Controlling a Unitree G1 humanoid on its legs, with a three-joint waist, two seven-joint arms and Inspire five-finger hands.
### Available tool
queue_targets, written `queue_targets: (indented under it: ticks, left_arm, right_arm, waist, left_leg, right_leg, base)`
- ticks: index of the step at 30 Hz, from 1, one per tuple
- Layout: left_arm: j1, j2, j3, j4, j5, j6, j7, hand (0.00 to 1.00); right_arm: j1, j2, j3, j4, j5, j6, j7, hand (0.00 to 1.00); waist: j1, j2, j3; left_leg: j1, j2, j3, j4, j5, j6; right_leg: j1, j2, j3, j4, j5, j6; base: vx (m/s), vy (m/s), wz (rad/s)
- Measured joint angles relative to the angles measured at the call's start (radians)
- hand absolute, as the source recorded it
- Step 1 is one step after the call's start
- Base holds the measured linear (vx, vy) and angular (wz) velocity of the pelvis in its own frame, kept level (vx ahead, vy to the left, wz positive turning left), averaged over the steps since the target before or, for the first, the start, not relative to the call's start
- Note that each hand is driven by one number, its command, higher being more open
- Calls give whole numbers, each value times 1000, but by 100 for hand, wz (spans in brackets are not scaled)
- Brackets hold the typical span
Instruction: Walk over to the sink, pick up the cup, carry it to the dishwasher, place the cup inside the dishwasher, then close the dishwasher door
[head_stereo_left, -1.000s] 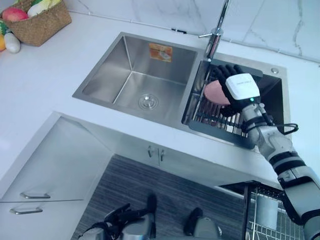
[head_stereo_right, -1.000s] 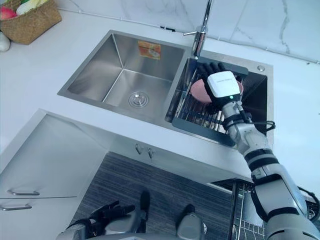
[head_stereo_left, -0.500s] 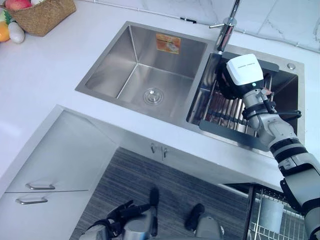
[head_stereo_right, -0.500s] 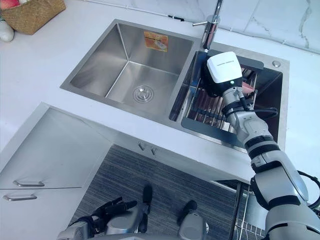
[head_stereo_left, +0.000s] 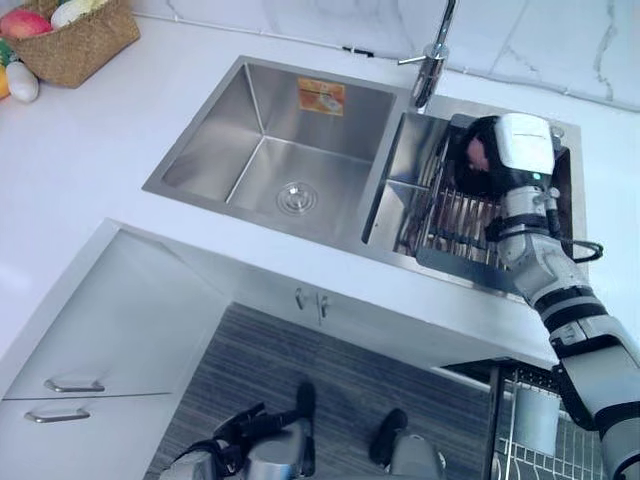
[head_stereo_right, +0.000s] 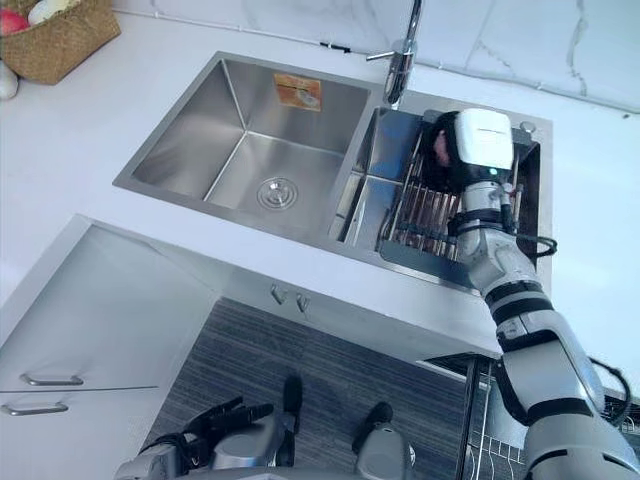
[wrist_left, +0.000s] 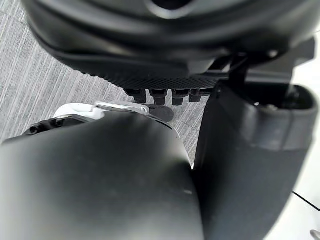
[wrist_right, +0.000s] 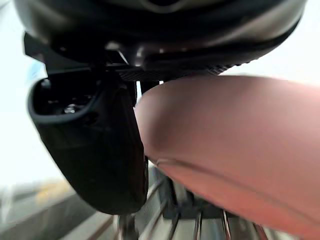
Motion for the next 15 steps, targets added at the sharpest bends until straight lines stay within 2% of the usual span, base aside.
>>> queue_targets:
  ticks: [4,7,15]
  left_arm:
    - [1,0,1,15,6,9,17,100]
    - [1,-1,1,21,35,13,27,100]
    - [6,3,2,48,39,15,38,100]
  right_arm:
    - [130,111,-132,-177,136,-19,-15,0]
    - [205,185,-146,-256,167,-48,-27,0]
    - [300,251,-148,-289,127,-64,-62,0]
  waist:
    - [-31,-1,-1]
    - [-52,-4,-7]
    - [-51,-21,-47]
  left_leg:
    - [26,4,25,0,-9,0]
    - [41,10,45,0,-13,-1]
    - [59,17,49,-3,-15,-3]
  right_leg:
    - [11,6,25,-3,1,1]
    - [13,12,46,-4,1,1]
    - [33,19,47,-16,0,0]
  base:
    - [18,-17,-20]
    - [21,-32,-26]
    - [15,-24,-2]
